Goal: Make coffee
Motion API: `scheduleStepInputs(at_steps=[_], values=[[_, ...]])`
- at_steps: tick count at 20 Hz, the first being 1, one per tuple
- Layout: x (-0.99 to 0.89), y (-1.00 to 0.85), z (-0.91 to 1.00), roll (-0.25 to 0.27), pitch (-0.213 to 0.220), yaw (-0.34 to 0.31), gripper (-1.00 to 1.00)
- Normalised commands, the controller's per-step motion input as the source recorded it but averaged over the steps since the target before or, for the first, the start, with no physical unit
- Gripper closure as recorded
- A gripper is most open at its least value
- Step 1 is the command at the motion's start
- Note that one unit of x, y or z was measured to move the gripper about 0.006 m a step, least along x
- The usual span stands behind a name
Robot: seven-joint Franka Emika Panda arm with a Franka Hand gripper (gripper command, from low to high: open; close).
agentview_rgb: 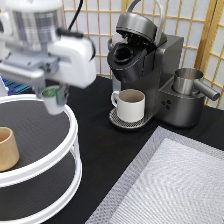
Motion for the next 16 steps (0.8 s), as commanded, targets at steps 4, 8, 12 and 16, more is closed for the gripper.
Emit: scheduleStepInputs(at_steps=[4,8,12,16], values=[[0.15,0.68,0.65,0.212,0.07,0.0,1.0],[0.1,0.66,0.53,0.256,0.049,0.0,1.0],[0.06,0.63,0.5,0.271,0.038,-0.004,1.0],[0.02,0.6,0.48,0.274,0.029,-0.018,1.0]])
